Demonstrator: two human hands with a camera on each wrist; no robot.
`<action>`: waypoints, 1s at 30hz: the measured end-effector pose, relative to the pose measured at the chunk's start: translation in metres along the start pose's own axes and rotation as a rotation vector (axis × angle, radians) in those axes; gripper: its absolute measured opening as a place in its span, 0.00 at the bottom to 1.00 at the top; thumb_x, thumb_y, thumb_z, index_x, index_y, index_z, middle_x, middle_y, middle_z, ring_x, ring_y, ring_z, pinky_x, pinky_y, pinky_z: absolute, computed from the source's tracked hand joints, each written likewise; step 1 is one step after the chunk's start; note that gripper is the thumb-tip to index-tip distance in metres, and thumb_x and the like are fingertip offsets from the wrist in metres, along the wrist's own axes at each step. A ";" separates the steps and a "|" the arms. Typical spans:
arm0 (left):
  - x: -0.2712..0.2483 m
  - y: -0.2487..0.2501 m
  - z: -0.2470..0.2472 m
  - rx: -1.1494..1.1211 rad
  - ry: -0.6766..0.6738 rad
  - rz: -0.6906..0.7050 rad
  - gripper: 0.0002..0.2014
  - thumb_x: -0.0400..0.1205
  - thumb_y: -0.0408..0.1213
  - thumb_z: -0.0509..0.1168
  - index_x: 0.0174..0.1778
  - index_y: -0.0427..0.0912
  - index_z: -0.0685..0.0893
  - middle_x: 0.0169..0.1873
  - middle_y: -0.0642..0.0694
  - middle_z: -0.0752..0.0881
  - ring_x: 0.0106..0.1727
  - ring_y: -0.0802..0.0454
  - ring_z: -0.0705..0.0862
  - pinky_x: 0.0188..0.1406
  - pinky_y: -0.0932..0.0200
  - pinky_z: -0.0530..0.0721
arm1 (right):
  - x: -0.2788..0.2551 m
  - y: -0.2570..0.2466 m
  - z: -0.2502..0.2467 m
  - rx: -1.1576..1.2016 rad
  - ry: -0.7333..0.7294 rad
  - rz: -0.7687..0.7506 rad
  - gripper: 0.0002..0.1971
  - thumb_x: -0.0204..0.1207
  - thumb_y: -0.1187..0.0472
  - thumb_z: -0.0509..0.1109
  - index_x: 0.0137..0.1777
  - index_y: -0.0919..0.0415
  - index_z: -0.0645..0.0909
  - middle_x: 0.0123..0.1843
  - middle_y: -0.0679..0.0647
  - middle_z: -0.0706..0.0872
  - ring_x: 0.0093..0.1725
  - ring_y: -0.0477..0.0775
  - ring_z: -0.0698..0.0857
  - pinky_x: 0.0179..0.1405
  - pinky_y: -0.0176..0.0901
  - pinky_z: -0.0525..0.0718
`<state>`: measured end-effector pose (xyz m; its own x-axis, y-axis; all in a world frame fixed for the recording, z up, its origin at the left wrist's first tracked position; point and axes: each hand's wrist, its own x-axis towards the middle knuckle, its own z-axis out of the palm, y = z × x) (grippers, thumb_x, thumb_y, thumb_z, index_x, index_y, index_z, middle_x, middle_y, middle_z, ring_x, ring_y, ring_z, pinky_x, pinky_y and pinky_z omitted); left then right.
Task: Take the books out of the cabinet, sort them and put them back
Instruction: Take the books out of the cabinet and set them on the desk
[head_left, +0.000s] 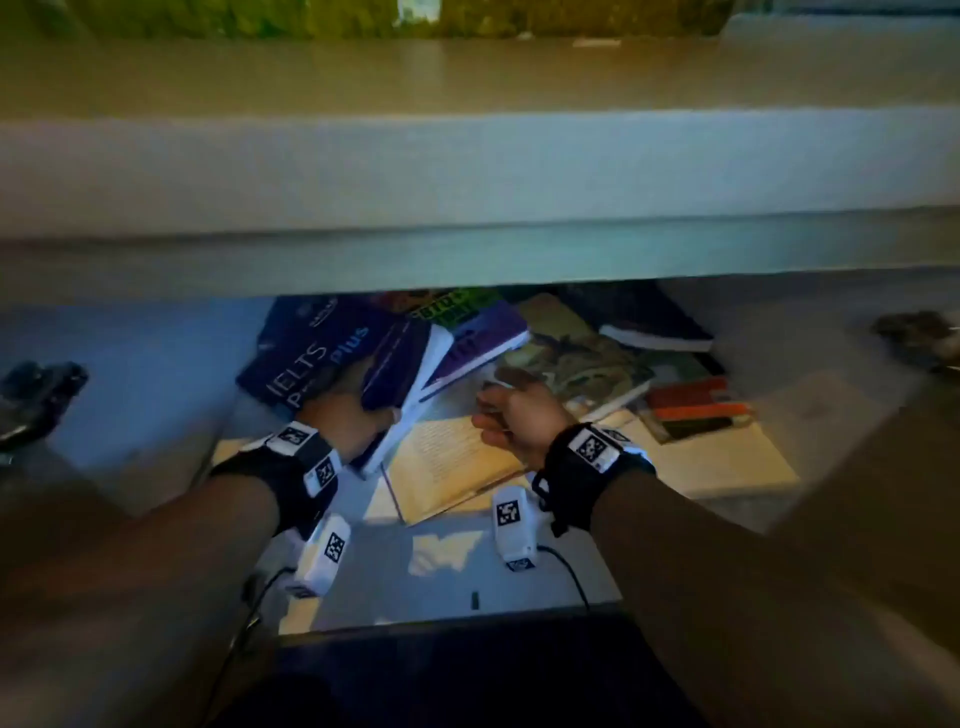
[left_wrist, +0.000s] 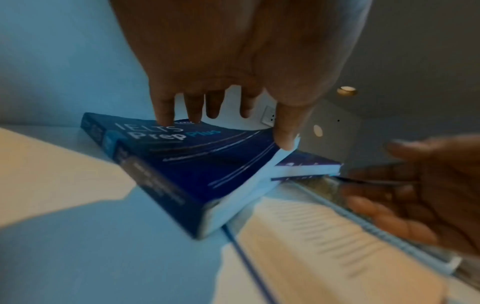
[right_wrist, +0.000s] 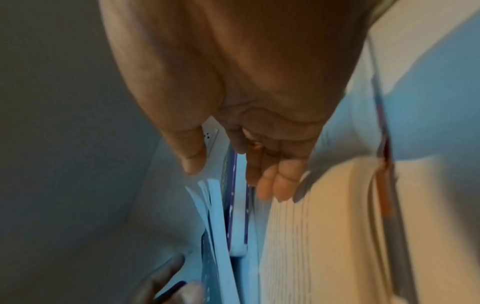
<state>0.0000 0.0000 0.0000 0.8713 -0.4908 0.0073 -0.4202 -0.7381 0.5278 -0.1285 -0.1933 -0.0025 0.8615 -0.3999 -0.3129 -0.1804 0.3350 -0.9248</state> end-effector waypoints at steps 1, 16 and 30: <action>-0.001 -0.007 0.006 0.038 0.006 -0.001 0.49 0.72 0.62 0.71 0.86 0.60 0.53 0.84 0.42 0.63 0.81 0.35 0.66 0.77 0.46 0.69 | 0.008 0.008 0.009 -0.033 0.008 -0.019 0.09 0.87 0.71 0.57 0.55 0.60 0.77 0.33 0.53 0.68 0.31 0.52 0.68 0.30 0.45 0.63; -0.026 -0.050 0.045 0.237 -0.066 0.033 0.43 0.82 0.65 0.58 0.87 0.57 0.45 0.88 0.45 0.46 0.87 0.38 0.42 0.84 0.35 0.54 | 0.041 0.022 0.021 0.114 0.204 -0.053 0.10 0.83 0.55 0.73 0.53 0.63 0.86 0.46 0.62 0.90 0.45 0.60 0.87 0.48 0.52 0.88; -0.092 -0.104 0.011 0.350 -0.277 0.242 0.37 0.80 0.66 0.59 0.82 0.70 0.47 0.81 0.66 0.40 0.86 0.51 0.34 0.86 0.41 0.50 | 0.024 -0.052 -0.027 0.043 0.358 -0.150 0.14 0.90 0.65 0.54 0.41 0.52 0.67 0.45 0.52 0.74 0.41 0.49 0.77 0.43 0.54 0.82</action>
<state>-0.0397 0.1166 -0.0652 0.6585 -0.7362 -0.1562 -0.7029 -0.6758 0.2218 -0.1114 -0.2436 0.0317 0.6551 -0.7174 -0.2372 -0.0383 0.2820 -0.9587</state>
